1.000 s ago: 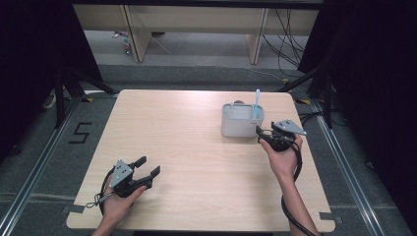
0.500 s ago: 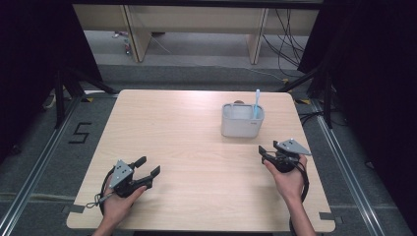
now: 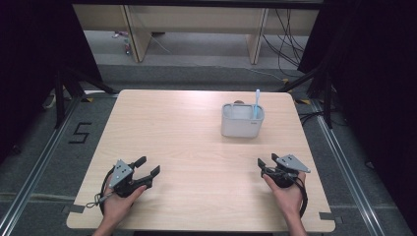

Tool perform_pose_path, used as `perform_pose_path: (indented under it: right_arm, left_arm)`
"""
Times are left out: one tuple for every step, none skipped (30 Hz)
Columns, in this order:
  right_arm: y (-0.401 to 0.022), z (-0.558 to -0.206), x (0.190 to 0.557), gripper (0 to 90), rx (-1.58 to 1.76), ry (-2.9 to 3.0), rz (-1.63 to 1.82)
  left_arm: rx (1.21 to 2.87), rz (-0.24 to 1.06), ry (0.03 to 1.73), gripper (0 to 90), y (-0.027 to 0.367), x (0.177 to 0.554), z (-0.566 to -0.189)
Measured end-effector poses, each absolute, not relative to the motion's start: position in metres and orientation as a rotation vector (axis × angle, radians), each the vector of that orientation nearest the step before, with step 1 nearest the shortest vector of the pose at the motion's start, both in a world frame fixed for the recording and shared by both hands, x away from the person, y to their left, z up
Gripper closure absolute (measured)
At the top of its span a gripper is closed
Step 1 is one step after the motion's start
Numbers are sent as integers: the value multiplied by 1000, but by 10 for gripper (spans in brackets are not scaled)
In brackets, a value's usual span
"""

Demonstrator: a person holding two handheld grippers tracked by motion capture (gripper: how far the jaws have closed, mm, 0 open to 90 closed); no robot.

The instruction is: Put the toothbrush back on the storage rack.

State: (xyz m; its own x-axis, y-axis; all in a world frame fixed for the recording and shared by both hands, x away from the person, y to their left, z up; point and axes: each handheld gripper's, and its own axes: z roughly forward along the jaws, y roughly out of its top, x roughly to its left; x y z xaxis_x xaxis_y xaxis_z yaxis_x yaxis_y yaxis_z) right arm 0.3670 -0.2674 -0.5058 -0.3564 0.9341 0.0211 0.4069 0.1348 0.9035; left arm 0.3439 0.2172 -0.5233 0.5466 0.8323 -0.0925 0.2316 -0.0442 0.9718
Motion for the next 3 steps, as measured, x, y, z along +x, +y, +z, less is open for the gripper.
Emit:
perform_pose_path:
  right_arm:
    - [-267, -506, 367, 408, 1287, 1846, 1193]
    - [-265, -506, 364, 408, 1330, 1834, 1195]
    - [-268, -507, 366, 408, 1271, 1841, 1178]
  left_arm:
    - [1580, 622, 929, 318, 217, 344, -523]
    - [1581, 622, 930, 319, 217, 344, -523]
    - [1580, 618, 931, 320, 217, 344, -523]
